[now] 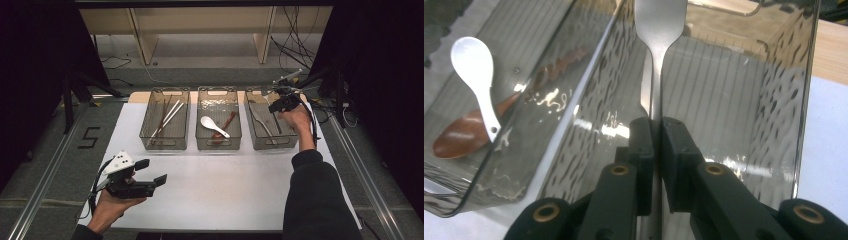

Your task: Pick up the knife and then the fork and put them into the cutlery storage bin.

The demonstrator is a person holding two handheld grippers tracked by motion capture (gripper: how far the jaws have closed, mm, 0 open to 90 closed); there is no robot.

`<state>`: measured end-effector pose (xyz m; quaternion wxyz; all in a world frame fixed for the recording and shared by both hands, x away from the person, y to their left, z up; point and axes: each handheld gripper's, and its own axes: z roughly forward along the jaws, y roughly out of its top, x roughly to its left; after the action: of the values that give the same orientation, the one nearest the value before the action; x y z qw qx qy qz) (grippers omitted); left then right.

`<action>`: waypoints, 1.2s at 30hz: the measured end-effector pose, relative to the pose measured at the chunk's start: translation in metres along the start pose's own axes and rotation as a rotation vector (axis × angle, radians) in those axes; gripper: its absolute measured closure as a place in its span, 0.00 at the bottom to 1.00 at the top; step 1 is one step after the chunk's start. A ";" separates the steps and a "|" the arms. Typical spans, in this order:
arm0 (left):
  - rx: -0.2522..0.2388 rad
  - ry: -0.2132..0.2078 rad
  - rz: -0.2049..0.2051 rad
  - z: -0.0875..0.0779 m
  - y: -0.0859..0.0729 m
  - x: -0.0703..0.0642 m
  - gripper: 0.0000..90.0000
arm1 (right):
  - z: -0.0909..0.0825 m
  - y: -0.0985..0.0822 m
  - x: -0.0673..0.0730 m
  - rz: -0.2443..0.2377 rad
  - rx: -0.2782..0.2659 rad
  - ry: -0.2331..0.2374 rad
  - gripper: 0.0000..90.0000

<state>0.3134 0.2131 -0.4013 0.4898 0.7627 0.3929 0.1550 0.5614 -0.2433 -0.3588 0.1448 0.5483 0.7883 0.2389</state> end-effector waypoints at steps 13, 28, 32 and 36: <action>-0.001 -0.001 0.000 0.000 0.000 0.000 0.18 | 0.010 -0.004 0.003 0.001 0.014 -0.009 0.94; -0.001 0.000 0.000 0.000 0.000 0.000 0.18 | 0.011 -0.007 0.006 -0.004 0.037 0.040 0.84; -0.001 0.000 0.000 0.000 0.000 0.000 0.18 | 0.006 -0.009 0.007 -0.009 0.024 0.064 0.76; -0.001 0.000 -0.001 -0.001 0.000 0.000 0.18 | -0.002 -0.012 0.012 -0.032 -0.005 0.108 0.66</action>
<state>0.3132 0.2136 -0.4009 0.4904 0.7622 0.3932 0.1550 0.5465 -0.2360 -0.3635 0.1071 0.5217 0.8029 0.2676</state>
